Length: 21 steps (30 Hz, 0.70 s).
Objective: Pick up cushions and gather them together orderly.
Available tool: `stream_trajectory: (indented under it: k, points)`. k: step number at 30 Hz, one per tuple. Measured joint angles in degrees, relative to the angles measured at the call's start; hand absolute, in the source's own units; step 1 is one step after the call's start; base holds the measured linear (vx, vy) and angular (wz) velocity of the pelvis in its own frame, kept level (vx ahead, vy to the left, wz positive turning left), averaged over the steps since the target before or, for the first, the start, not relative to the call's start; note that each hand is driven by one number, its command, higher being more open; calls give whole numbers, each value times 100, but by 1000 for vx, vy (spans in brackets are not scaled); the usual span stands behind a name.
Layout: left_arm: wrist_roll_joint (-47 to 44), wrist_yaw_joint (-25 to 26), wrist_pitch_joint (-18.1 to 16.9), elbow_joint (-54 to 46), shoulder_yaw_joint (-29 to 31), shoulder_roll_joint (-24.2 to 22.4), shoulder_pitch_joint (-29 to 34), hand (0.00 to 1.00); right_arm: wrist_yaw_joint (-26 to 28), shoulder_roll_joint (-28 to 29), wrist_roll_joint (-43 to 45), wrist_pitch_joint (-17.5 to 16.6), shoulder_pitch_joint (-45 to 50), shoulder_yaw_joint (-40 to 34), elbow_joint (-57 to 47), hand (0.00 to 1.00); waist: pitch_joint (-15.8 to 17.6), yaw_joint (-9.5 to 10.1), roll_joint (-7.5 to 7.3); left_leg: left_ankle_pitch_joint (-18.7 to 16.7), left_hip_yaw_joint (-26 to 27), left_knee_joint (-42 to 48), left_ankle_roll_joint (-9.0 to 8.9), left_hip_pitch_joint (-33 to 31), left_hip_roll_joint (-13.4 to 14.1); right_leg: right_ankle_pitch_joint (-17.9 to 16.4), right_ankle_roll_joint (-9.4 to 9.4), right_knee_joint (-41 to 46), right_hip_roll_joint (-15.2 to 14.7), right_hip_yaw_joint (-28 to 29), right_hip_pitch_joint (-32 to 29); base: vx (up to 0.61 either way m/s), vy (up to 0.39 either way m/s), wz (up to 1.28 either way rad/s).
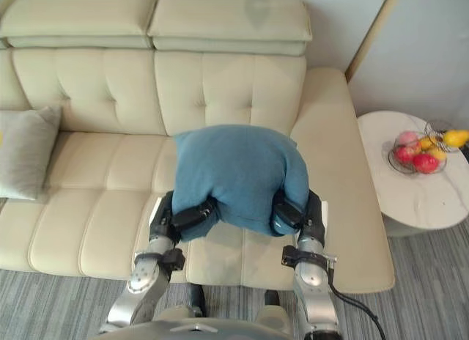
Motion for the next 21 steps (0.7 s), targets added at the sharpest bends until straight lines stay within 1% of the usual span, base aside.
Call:
stream_trajectory:
  k: [1,2,4,5,6,7,9,10,11,12,14,15,16,18,19,20,21]
  points:
    - [20,166,0,271,7,5,-565,0,-163,-30,-69,56,-460,1,161,0,30,-4,6,59,5,0,36,-198,14,126,-24,2,17,4,-216,-47,20,-5]
    - [21,213,0,332,13,8,-702,0,-209,-43,-100,73,-584,2,198,0,45,-4,10,77,4,-1,36,-250,23,166,-21,0,22,4,-274,-90,28,-12]
    - [23,513,-1,522,96,97,-1542,0,-471,-100,-215,128,-1493,4,373,0,345,2,41,178,17,-5,70,-476,79,376,-62,3,59,11,-541,-134,24,-12]
    - [23,600,-1,573,123,137,-1806,0,-549,-125,-215,153,-1766,4,396,0,420,4,47,208,17,-5,88,-571,81,420,-70,4,60,10,-640,-164,28,-5]
    - [34,830,-2,717,204,275,-2481,0,-750,-184,-245,162,-2463,14,501,0,536,23,52,329,14,-13,112,-870,80,529,-61,6,60,12,-947,-118,20,1]
    - [37,949,-2,838,306,328,-2938,0,-873,-224,-315,163,-2965,14,628,0,683,56,52,397,12,-19,128,-976,80,565,-74,3,62,11,-1048,-169,28,1]
    - [104,1188,-3,1044,354,422,-3538,0,-1085,-315,-438,164,-3654,15,871,0,833,129,68,495,1,-52,130,-1099,80,587,-76,6,66,3,-1187,-94,12,3]
    - [212,1334,-11,1227,406,458,-3986,100,-1233,-428,-439,163,-4205,14,1142,100,931,177,75,607,-12,-138,126,-1183,79,589,-74,10,78,-9,-1297,-55,-1,6]
    - [222,1365,-14,1278,456,475,-4146,100,-1267,-465,-439,163,-4438,14,1273,100,973,191,77,662,-19,-183,118,-1212,80,595,-69,8,86,-16,-1339,-52,-3,8]
    - [259,1441,-30,1417,524,499,-4447,100,-1326,-536,-440,163,-4848,15,1502,100,1055,210,99,748,-48,-241,115,-1285,86,619,-43,5,104,-31,-1416,-56,-6,8]
    - [259,1569,-42,1669,621,525,-4991,100,-1418,-677,-440,164,-5519,13,1856,100,1224,257,128,894,-81,-335,110,-1409,97,689,-51,-8,152,-50,-1565,-50,-2,7]
    - [259,1607,-53,1778,691,533,-5165,100,-1453,-713,-441,164,-5756,11,1998,100,1278,270,144,952,-108,-379,106,-1456,103,701,-47,-20,163,-73,-1604,-35,2,3]
    - [259,1609,-54,1789,694,533,-5174,100,-1455,-715,-441,164,-5771,10,2013,100,1283,271,145,956,-112,-383,107,-1459,103,702,-48,-21,164,-75,-1605,-29,2,14]
    - [258,1752,-80,2778,798,579,-6165,100,-1530,-938,-437,173,-6748,-33,2911,100,1598,268,177,1162,-286,-515,65,-1596,134,767,-50,-24,224,-217,-1733,-27,6,20]
    - [258,1760,-79,2911,804,602,-6287,100,-1529,-955,-436,176,-6856,-48,3014,100,1628,266,181,1184,-312,-514,55,-1642,139,779,-44,-26,229,-233,-1760,-11,11,17]
    - [255,1760,-70,3319,896,678,-6679,100,-1503,-982,-390,181,-7167,-142,3262,100,1763,247,181,1244,-354,-514,58,-1749,150,820,-48,-34,245,-286,-1844,12,10,11]
    - [254,1751,-59,3523,926,700,-6839,100,-1485,-972,-367,182,-7274,-197,3372,100,1826,247,179,1270,-371,-514,59,-1798,152,832,-52,-35,249,-297,-1888,20,20,10]
